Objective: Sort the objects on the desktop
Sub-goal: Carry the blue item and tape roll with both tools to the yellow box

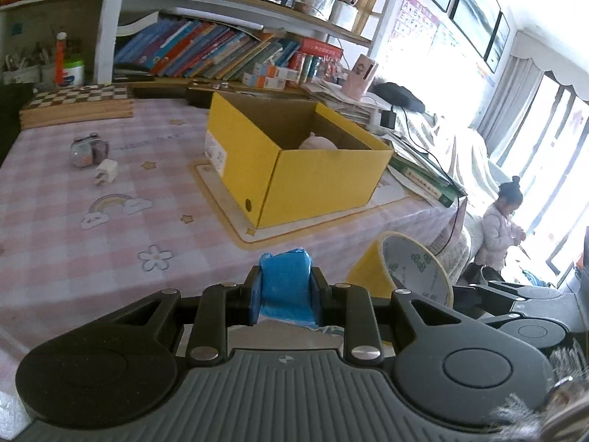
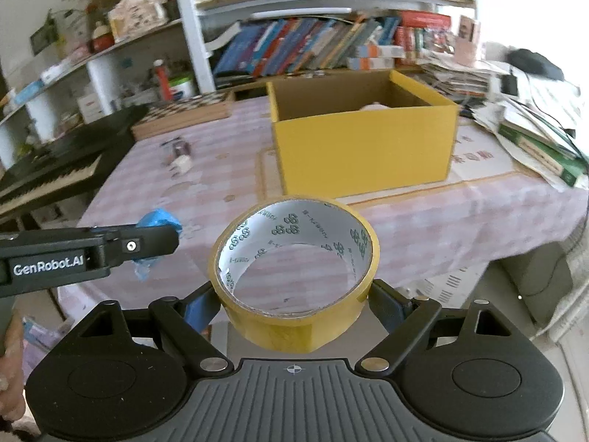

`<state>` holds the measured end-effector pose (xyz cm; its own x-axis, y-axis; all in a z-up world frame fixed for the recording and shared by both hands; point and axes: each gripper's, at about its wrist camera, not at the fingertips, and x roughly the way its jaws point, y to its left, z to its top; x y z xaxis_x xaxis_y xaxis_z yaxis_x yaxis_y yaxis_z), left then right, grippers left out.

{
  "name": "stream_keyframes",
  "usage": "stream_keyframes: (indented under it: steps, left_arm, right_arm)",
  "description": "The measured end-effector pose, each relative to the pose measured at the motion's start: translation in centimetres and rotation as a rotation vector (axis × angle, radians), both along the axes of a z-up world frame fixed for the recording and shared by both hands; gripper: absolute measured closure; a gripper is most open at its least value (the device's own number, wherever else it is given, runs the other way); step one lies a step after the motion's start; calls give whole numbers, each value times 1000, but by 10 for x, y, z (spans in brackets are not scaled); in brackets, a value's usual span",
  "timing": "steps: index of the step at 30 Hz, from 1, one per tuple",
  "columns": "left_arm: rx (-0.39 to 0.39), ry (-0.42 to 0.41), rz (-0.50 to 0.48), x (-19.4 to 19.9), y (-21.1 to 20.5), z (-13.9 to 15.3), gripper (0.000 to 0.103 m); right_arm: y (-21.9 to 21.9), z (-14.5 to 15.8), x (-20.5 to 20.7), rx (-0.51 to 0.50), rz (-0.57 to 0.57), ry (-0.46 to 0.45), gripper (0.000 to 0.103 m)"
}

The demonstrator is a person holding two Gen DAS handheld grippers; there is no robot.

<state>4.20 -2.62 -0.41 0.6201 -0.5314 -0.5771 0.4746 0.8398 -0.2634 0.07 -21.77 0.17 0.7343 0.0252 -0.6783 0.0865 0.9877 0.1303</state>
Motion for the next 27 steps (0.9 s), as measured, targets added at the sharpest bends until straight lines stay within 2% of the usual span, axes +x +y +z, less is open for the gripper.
stream_keyframes:
  steps: [13, 27]
  left_arm:
    - [-3, 16, -37, 25, -48, -3, 79]
    - [-6, -47, -74, 46, -98, 6, 79]
  right_arm:
    - [-42, -1, 16, -2, -34, 26, 14]
    - [-90, -1, 44, 0, -49, 39, 14]
